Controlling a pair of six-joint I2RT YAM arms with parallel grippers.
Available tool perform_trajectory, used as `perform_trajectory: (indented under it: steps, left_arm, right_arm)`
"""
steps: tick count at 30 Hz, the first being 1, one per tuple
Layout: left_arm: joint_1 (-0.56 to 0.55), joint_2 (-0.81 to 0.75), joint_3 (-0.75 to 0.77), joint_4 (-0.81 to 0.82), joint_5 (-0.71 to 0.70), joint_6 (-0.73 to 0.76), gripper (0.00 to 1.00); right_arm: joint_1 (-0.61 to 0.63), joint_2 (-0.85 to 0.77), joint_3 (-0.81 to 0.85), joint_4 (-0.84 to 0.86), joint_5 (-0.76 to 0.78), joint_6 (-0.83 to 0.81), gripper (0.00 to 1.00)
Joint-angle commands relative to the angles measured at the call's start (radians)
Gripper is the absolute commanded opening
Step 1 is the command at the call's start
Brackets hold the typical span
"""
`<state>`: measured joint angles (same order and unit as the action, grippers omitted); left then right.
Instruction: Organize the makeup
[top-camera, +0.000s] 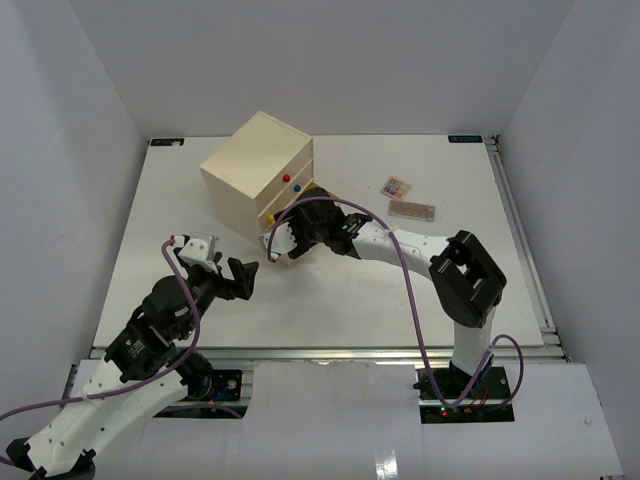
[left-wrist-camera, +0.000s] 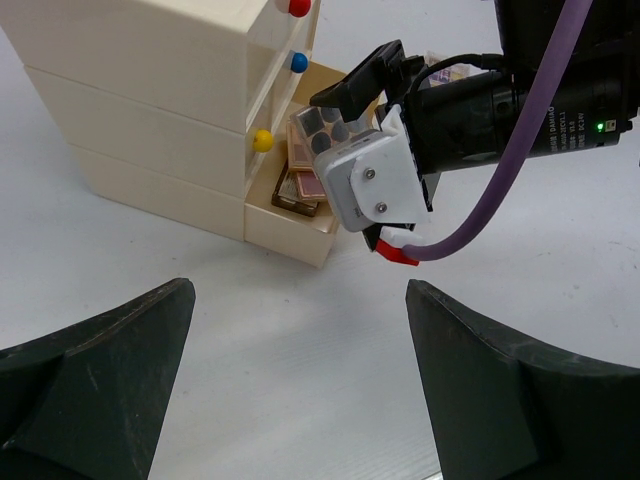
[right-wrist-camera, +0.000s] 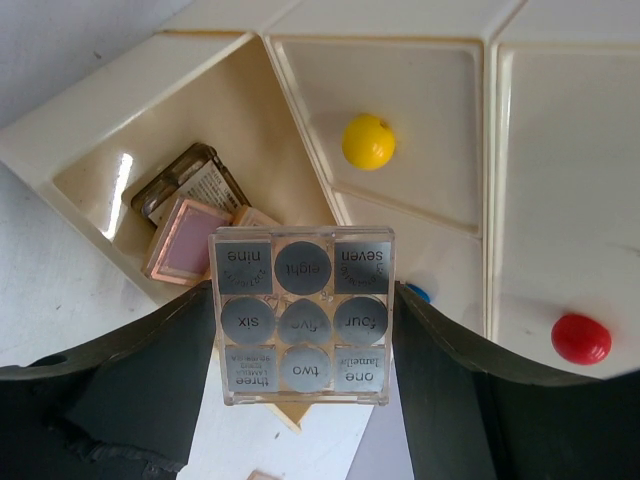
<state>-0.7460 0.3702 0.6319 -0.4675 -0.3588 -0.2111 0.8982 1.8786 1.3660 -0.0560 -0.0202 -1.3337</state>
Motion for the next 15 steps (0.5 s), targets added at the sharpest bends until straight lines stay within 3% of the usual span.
perform_trajectory:
  steps: [1, 15]
  left_arm:
    - [0.005, -0.001, 0.0, -0.007, -0.006, -0.007, 0.98]
    - [0.005, -0.004, 0.0, -0.008, -0.002, -0.008, 0.98]
  right_arm:
    - [0.012, 0.01, -0.012, 0.079, 0.041, -0.033, 0.59]
    - [0.016, 0.011, -0.019, 0.081, 0.037, -0.032, 0.69]
